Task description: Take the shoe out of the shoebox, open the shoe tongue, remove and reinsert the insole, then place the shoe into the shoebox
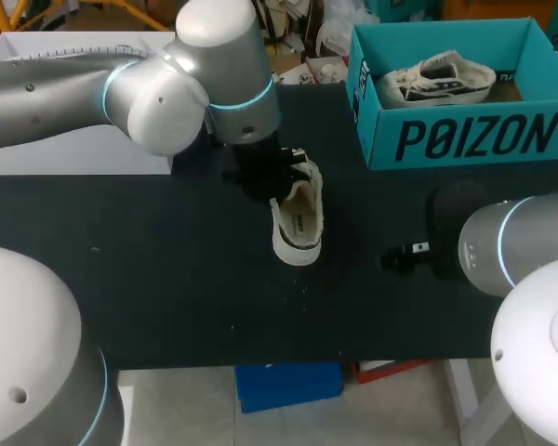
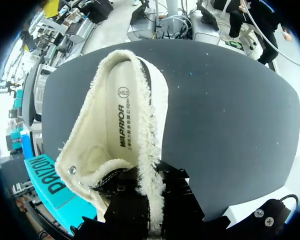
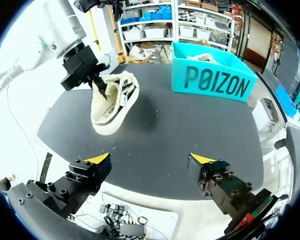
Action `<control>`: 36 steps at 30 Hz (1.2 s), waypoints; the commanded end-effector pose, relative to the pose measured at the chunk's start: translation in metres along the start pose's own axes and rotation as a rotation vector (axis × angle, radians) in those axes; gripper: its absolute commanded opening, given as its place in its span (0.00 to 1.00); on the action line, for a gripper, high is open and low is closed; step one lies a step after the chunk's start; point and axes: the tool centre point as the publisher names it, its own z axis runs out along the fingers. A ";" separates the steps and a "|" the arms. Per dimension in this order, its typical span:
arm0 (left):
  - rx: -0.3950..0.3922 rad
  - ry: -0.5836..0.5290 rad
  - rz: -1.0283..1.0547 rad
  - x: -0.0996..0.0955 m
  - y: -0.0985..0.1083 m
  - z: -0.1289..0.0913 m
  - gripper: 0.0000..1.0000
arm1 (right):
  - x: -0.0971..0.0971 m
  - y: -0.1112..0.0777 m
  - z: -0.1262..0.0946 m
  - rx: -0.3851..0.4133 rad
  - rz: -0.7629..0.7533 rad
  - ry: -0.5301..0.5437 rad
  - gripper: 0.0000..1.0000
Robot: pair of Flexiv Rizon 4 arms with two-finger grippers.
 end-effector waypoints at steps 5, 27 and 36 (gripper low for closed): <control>-0.035 -0.041 0.006 0.015 -0.008 -0.068 0.00 | 0.001 -0.001 0.002 -0.005 0.001 -0.002 1.00; -0.188 -0.178 -0.355 0.010 0.048 -0.105 0.00 | 0.001 -0.001 0.002 -0.005 0.001 -0.002 1.00; -0.414 -0.196 -0.770 0.047 0.116 -0.137 0.00 | 0.001 -0.001 0.002 -0.005 0.001 -0.002 1.00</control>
